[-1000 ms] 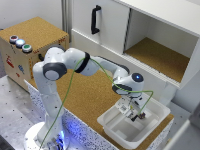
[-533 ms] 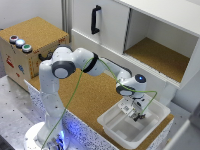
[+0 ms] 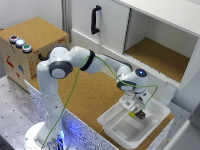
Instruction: Move to the white box, then store the yellow object
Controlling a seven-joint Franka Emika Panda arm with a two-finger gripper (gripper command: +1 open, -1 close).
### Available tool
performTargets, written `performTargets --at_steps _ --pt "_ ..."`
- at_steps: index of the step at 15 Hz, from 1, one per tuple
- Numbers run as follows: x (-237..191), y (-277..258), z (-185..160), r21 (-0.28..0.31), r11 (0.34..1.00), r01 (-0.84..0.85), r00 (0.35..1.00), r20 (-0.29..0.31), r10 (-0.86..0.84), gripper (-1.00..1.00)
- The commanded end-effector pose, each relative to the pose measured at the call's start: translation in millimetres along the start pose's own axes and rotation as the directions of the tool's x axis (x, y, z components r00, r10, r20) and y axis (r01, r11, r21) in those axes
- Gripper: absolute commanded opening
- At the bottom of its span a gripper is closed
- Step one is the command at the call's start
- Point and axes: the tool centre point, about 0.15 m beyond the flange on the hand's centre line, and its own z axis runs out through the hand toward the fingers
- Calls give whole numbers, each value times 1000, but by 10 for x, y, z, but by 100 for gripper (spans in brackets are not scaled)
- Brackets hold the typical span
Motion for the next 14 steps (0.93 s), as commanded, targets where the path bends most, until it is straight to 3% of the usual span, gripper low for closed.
performTargets --at_steps 1,3,7,14 --pt "-333 -763 -595 -96 995 4 999 40 0 100" --pt "-405 -1033 -578 -94 996 8 997 81 -1 100" --pt "-683 -1494 -661 -70 996 54 997 57 -50 100" --pt "-1344 -2150 -408 107 980 168 983 59 -175 100"
